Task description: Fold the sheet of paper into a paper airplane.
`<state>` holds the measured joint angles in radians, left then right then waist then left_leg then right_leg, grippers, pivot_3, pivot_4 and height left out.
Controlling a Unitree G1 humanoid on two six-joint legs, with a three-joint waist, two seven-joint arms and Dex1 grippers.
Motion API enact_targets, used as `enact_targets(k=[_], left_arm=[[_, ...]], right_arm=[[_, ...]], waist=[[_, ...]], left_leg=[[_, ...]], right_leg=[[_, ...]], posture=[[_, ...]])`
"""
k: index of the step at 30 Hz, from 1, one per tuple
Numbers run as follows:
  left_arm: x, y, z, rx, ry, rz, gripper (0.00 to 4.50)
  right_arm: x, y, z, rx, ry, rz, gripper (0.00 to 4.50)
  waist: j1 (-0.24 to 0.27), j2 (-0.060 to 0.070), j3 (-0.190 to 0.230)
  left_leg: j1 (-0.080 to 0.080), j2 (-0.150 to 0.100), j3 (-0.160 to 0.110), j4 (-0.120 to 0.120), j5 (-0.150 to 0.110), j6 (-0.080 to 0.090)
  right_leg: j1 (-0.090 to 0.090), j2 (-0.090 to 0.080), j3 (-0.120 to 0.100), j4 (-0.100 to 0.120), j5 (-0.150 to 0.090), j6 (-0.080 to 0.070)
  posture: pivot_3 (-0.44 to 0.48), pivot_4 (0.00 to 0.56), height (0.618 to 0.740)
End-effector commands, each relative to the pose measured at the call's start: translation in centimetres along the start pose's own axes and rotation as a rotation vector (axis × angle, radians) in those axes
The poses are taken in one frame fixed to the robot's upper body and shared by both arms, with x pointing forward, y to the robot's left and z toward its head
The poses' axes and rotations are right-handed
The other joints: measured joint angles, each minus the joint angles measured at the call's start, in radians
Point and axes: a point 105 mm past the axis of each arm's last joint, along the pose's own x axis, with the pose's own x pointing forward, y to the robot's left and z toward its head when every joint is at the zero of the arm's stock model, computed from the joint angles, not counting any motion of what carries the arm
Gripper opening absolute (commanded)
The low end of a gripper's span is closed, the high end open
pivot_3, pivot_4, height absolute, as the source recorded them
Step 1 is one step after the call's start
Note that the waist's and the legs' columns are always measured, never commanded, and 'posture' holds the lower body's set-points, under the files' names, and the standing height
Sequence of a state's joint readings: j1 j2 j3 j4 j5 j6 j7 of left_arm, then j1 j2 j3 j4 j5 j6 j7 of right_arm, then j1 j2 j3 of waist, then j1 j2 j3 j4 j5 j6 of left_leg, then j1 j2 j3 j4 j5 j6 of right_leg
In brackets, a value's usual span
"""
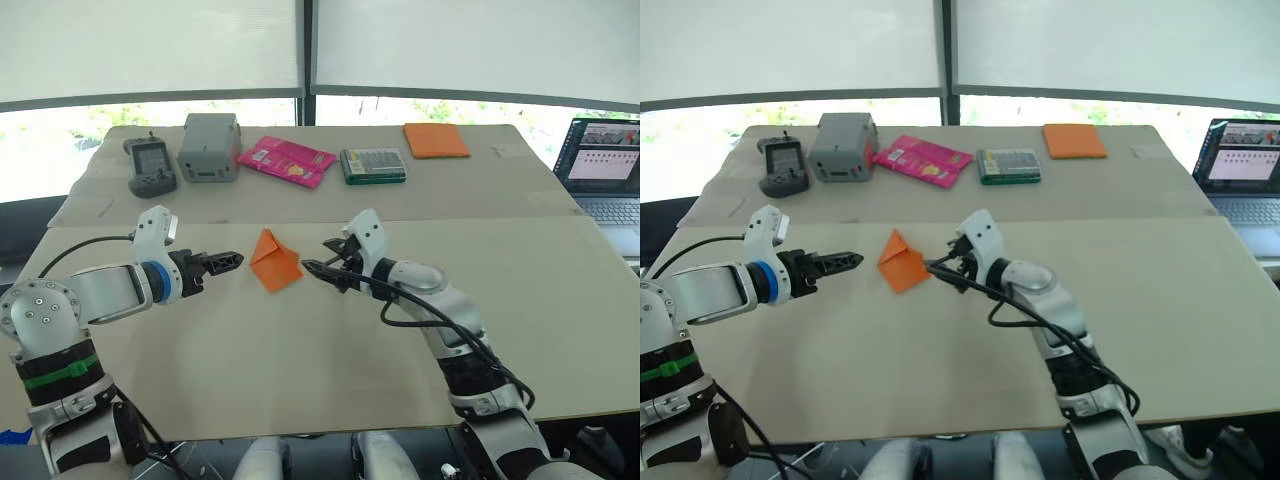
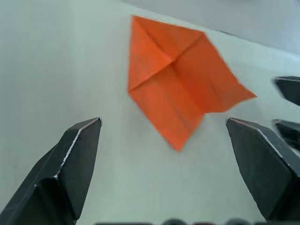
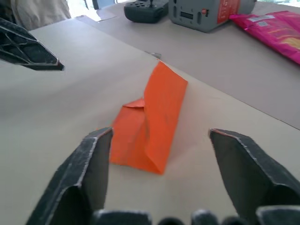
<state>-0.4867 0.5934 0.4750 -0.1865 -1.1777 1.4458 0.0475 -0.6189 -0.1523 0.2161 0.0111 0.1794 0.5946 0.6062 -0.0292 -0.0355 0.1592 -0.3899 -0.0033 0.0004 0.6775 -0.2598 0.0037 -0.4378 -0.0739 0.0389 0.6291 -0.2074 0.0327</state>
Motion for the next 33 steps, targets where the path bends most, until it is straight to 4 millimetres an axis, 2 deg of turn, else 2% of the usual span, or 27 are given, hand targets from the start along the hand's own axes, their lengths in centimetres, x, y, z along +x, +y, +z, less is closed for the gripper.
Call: enact_targets(k=[1,4,7,9,10,11,17,21,22,28,33], left_arm=[[-1.3,-0.8,1.7,0.244,-0.16,-0.03,4.5],[-1.7,0.1,-0.1,0.36,-0.11,-0.033,4.5],[-2.4,0.2,-2.0,0.366,-0.057,-0.102,4.5],[-2.7,0.1,-2.4,0.352,-0.056,-0.135,4.5],[-2.8,0.1,-2.4,0.34,-0.065,-0.141,4.5],[-2.8,0.2,-2.3,0.336,-0.072,-0.143,4.5],[-3.1,-0.1,-1.5,0.334,-0.13,-0.196,4.5],[-3.1,-0.1,-0.9,0.344,-0.154,-0.237,4.5],[-3.1,-0.2,-0.8,0.348,-0.153,-0.248,4.5],[-2.7,-0.7,-1.4,0.37,-0.119,-0.32,4.5],[-2.0,-1.0,-2.1,0.39,-0.086,-0.355,4.5]], right_arm=[[1.3,0.2,0.8,-0.018,-0.032,0.005,4.48],[2.7,0.6,0.7,-0.011,-0.031,0.027,4.48],[4.0,0.3,0.7,-0.001,-0.038,0.006,4.48],[4.5,-0.3,0.8,0.019,-0.055,-0.029,4.48],[4.7,-0.5,0.7,0.014,-0.058,-0.032,3.97],[4.8,-0.6,0.7,0.001,-0.061,-0.037,3.73],[5.2,-0.1,0.9,-0.088,-0.08,0.01,1.59],[4.1,0.1,1.3,-0.266,-0.078,0.096,0.25],[3.6,0.0,1.5,-0.308,-0.081,0.123,0.05],[-0.2,-1.6,2.9,-0.583,-0.068,0.232,0.05],[-2.6,-1.5,3.0,-0.764,-0.038,0.364,0.05]], waist=[[-0.005,0.0,0.0],[-0.011,0.0,0.0],[-0.014,0.0,0.0],[-0.015,0.0,0.0],[-0.016,0.0,0.0],[-0.015,0.0,0.0],[-0.014,0.001,0.0],[-0.015,0.001,0.0],[-0.015,0.001,0.0],[-0.014,0.001,0.001],[-0.017,0.001,0.001]], left_leg=[[0.0,0.0,0.001,0.0,0.0,0.0],[0.0,0.0,0.002,-0.002,0.0,0.0],[0.0,0.002,0.001,-0.003,-0.003,0.005],[0.0,0.002,0.001,-0.003,-0.003,0.005],[0.0,0.003,0.001,-0.003,-0.003,0.005],[0.0,0.003,0.001,-0.003,-0.003,0.006],[-0.001,0.002,0.0,-0.002,-0.004,0.008],[0.0,0.002,0.0,-0.002,-0.004,0.008],[0.0,0.002,0.0,-0.002,-0.004,0.008],[-0.001,0.002,0.001,-0.002,-0.004,0.008],[0.0,0.002,0.001,-0.002,-0.004,0.008]], right_leg=[[0.0,0.0,0.0,0.0,0.0,0.0],[-0.001,0.001,0.001,-0.001,0.0,-0.002],[-0.002,0.001,0.0,-0.001,-0.001,-0.002],[-0.002,0.001,0.0,0.0,-0.001,-0.002],[-0.002,0.001,0.0,0.0,-0.001,-0.002],[-0.002,0.001,0.0,0.0,-0.001,-0.002],[-0.002,-0.002,-0.001,0.0,-0.001,-0.002],[-0.002,-0.001,-0.001,0.001,-0.001,-0.002],[-0.002,-0.001,-0.001,0.001,-0.001,-0.002],[-0.001,-0.001,-0.001,0.0,-0.001,-0.002],[-0.001,0.0,-0.001,0.0,-0.001,-0.002]], posture=[[0.0,0.15,0.74],[0.0,0.15,0.74],[0.0,0.15,0.74],[0.0,0.15,0.74],[0.0,0.15,0.74],[0.0,0.15,0.74],[0.0,0.15,0.74],[0.0,0.15,0.74],[0.0,0.15,0.74],[0.0,0.15,0.74],[0.0,0.15,0.74]])
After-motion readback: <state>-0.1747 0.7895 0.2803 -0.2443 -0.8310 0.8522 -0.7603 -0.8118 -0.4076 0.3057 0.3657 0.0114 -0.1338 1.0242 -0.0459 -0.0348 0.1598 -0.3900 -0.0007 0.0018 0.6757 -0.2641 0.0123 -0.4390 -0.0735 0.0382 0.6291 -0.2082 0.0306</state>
